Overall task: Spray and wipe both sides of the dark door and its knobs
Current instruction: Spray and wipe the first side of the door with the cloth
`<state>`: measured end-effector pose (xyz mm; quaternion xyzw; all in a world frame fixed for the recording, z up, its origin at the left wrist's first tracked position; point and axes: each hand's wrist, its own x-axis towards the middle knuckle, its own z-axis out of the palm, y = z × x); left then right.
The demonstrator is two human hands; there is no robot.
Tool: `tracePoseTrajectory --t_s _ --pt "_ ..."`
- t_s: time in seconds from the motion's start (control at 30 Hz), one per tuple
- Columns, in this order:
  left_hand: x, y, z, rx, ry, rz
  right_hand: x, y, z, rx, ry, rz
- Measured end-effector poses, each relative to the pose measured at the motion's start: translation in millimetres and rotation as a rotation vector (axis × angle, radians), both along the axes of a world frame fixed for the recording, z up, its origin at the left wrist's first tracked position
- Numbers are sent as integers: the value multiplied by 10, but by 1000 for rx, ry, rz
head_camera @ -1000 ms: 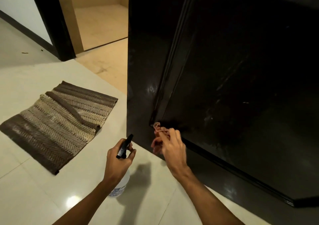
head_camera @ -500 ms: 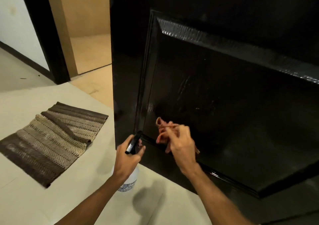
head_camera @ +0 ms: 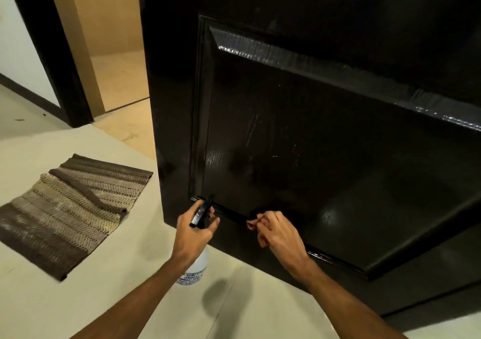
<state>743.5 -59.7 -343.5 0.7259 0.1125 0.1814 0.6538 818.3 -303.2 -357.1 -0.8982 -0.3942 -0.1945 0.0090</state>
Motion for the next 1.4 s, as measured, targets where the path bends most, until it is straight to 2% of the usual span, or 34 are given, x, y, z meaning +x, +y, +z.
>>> tracePoseTrajectory --t_s 0.07,0.13,0.17,0.23,0.27,0.3,0.37,0.47,0.5,0.53,0.57,0.63,0.7,0.8,0.87,0.97,1.0,1.07,1.17,1.23,1.27,1.4 --pt "50 -29 76 -3 -9 0 13 -132 158 119 90 -103" --pt "93 -13 149 29 -22 -3 41 -102 563 368 76 -128" --pt "104 -24 189 54 -28 -11 48 -76 846 508 2 -119" --pt "90 -62 251 87 -52 -16 97 -49 1415 742 -265 -151" --pt "81 -98 282 88 -65 -27 146 -46 1622 771 -429 -219" --pt "80 -109 314 92 -72 -34 216 -16 1734 753 -539 -276" --pt "91 -132 361 85 -82 -34 238 132 1681 585 -590 -309" --pt "40 -146 438 51 -82 -27 162 255 1028 15 -504 -97" --pt "17 -150 458 48 -84 -22 132 244 872 -131 -422 -54" --pt "12 -137 503 38 -88 -18 129 239 835 -196 -341 -28" --pt "7 -123 547 32 -90 -13 158 222 875 -204 -297 -24" --pt "12 -48 642 15 -95 0 248 298 1159 -134 -345 -32" --pt "40 68 711 -12 -110 35 345 487 1614 19 -475 -63" --pt "35 182 755 -62 -126 87 423 881 2011 203 -497 -173" --pt "3 259 789 -73 -137 129 405 1122 1905 111 -478 -71" --pt "19 413 868 -53 -131 148 358 1250 1601 -276 -364 116" --pt "43 484 942 -45 -141 144 362 1256 1656 -317 -333 114" --pt "97 560 1074 -43 -168 141 420 1260 1946 -208 -355 71" --pt "156 609 1338 -22 -240 146 531 1356 2807 80 -514 -55" --pt "180 574 1452 -57 -271 103 472 1320 3249 208 -508 -141" --pt "186 569 1471 -60 -282 88 436 1335 3296 206 -491 -150" --pt "197 302 1653 -84 -329 15 234 997 3017 -55 -448 -106"
